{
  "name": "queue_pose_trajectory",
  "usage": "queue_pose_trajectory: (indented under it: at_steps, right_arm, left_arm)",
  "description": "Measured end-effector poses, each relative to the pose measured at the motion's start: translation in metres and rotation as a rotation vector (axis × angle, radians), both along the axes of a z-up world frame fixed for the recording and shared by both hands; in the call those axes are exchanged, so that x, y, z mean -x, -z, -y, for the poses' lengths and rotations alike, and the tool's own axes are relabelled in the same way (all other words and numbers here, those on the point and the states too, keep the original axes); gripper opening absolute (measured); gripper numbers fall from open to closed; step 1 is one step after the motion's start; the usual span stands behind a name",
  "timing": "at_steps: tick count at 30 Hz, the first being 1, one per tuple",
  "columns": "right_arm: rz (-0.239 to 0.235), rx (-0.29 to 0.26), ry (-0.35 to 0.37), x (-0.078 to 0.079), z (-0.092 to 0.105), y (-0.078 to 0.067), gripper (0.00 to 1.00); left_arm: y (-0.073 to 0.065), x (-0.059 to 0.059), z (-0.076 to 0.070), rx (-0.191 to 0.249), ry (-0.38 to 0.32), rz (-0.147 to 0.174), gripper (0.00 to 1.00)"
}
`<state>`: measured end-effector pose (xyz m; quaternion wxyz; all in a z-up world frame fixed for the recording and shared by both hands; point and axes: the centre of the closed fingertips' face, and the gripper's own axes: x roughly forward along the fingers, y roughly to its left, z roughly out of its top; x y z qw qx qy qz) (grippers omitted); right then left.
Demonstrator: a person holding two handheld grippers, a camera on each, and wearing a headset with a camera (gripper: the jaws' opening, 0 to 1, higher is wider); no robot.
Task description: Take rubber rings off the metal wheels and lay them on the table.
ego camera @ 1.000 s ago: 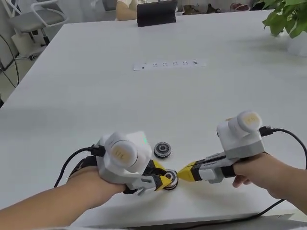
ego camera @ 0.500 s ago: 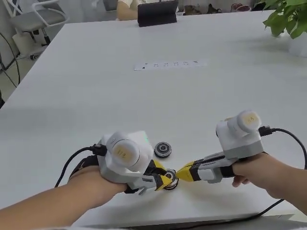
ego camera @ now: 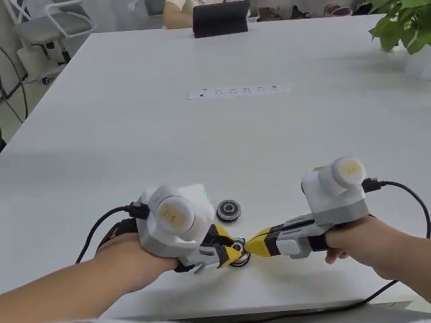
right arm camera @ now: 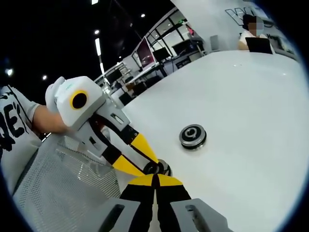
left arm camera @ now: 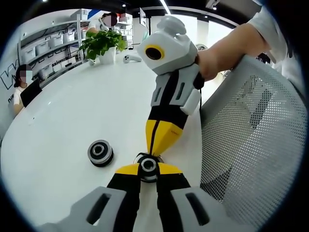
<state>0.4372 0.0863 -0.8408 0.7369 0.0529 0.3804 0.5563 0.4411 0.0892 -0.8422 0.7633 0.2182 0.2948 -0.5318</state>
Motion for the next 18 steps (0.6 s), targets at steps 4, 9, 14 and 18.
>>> queue_pose_trajectory:
  at_steps: [4, 9, 14, 18]
  right_arm:
    - [0.006, 0.000, -0.005, 0.000, -0.001, 0.000, 0.00]
    - [0.005, -0.005, -0.015, 0.002, -0.002, -0.001, 0.00]
    - [0.005, -0.012, -0.025, 0.003, -0.005, -0.002, 0.00]
    - [-0.019, -0.083, -0.079, 0.014, -0.016, -0.014, 0.00]
  left_arm:
    - [0.000, 0.000, 0.000, 0.000, 0.000, 0.000, 0.07]
    - [0.000, 0.000, 0.000, 0.002, 0.005, -0.004, 0.07]
    - [0.000, 0.000, 0.000, 0.001, 0.005, -0.004, 0.07]
    - [0.000, 0.000, 0.000, 0.001, 0.004, -0.002, 0.07]
